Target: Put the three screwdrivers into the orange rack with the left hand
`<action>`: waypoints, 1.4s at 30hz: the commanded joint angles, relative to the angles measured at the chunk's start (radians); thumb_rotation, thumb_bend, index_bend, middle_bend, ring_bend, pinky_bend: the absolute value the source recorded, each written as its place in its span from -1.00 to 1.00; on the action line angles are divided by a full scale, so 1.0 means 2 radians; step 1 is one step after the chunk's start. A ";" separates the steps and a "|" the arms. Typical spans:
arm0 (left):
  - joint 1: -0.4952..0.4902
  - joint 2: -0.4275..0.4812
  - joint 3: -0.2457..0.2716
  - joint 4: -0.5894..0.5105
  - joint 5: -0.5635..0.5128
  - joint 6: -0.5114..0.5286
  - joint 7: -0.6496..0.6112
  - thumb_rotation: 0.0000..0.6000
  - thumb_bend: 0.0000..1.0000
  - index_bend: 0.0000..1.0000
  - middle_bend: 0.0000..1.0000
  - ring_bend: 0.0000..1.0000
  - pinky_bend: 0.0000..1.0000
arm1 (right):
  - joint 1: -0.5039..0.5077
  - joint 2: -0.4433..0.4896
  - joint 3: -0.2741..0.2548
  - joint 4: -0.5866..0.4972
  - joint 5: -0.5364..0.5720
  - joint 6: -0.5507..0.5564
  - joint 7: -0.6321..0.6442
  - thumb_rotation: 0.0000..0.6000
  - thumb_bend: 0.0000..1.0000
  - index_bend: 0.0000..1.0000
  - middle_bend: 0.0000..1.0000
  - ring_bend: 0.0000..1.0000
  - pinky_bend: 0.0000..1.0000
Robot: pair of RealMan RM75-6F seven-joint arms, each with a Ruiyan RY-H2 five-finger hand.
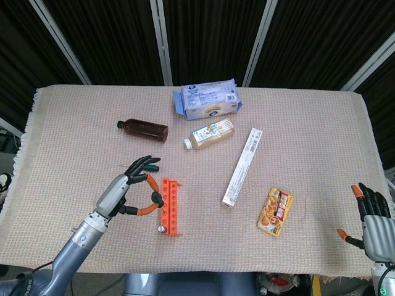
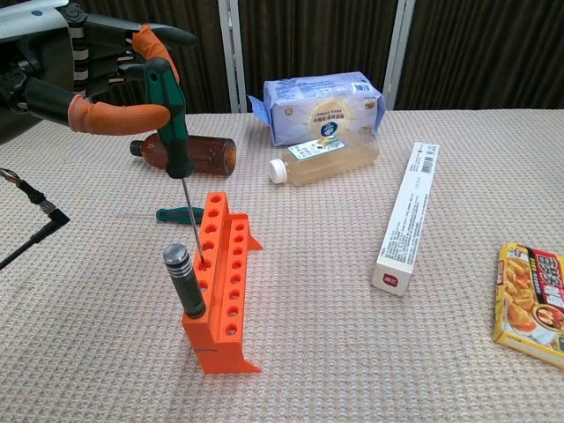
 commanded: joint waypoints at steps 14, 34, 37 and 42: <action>0.002 -0.012 0.008 0.012 -0.001 -0.014 0.011 1.00 -0.17 0.40 -0.83 -1.00 -1.00 | 0.001 -0.001 0.002 0.002 0.005 -0.005 0.001 1.00 -1.00 -1.00 -1.00 -1.00 -1.00; 0.021 -0.042 0.037 0.058 0.021 -0.004 0.022 1.00 -0.21 0.34 -0.84 -1.00 -1.00 | 0.007 -0.001 0.005 -0.001 0.010 -0.015 -0.004 1.00 -1.00 -1.00 -1.00 -1.00 -1.00; 0.024 -0.048 0.042 0.067 0.024 -0.004 0.023 1.00 -0.22 0.33 -0.85 -1.00 -1.00 | 0.007 -0.001 0.005 -0.003 0.011 -0.015 -0.006 1.00 -1.00 -1.00 -1.00 -1.00 -1.00; 0.026 -0.057 0.045 0.081 0.029 -0.003 0.036 1.00 -0.25 0.31 -0.86 -1.00 -1.00 | 0.008 -0.001 0.005 -0.005 0.012 -0.017 -0.009 1.00 -1.00 -1.00 -1.00 -1.00 -1.00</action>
